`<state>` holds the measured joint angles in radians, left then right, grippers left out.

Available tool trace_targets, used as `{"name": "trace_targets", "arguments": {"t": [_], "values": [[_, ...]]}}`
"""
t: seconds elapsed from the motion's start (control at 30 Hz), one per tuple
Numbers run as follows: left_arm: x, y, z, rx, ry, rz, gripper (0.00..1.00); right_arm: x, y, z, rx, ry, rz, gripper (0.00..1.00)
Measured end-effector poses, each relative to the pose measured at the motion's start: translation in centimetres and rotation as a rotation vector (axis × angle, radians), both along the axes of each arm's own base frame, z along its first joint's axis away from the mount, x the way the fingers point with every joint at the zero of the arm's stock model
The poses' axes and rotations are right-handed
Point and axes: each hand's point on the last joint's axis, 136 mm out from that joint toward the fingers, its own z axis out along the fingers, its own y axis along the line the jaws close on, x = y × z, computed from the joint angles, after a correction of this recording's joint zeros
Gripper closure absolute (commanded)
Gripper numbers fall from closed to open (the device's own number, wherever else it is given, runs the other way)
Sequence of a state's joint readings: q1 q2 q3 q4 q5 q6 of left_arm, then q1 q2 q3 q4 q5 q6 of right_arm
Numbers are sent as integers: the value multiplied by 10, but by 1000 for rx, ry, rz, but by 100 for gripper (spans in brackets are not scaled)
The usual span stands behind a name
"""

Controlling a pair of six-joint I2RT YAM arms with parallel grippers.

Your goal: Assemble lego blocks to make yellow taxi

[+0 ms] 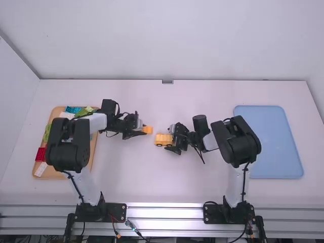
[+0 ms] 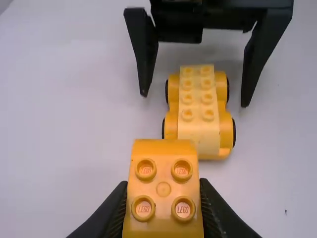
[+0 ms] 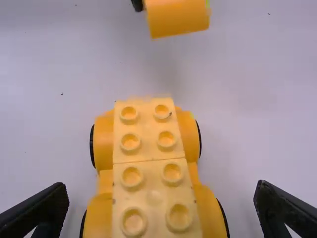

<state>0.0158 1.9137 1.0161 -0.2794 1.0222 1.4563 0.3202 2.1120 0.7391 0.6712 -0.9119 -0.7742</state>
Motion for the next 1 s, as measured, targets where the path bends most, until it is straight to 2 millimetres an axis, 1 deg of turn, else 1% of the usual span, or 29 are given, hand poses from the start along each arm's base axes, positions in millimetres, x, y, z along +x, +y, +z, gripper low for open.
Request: {"name": "trace_targets", "arguments": {"t": [0.07,0.27,0.4,0.47,0.57,0.67,0.83,1.0], "values": [[-2,-7,5,-15,-3,-17,90,1,-1,0,3,-4,1,1],[-11,-25,5,-22,24,-54,93,2,-3,-1,-1,-25,7,1],[-13,-28,6,-31,44,-56,94,-8,-1,-12,21,5,52,0],[-13,-28,6,-32,59,-48,95,-8,2,-11,39,5,71,0],[-15,-27,5,-30,81,-39,96,-4,4,-10,48,-8,80,3],[-15,-27,4,-30,92,-36,97,-1,5,-10,48,-18,82,10],[-16,-33,4,-24,88,-47,98,-1,5,-10,47,-24,85,31],[-19,-47,2,-1,64,-83,98,-1,5,-10,45,-30,87,46]]}}
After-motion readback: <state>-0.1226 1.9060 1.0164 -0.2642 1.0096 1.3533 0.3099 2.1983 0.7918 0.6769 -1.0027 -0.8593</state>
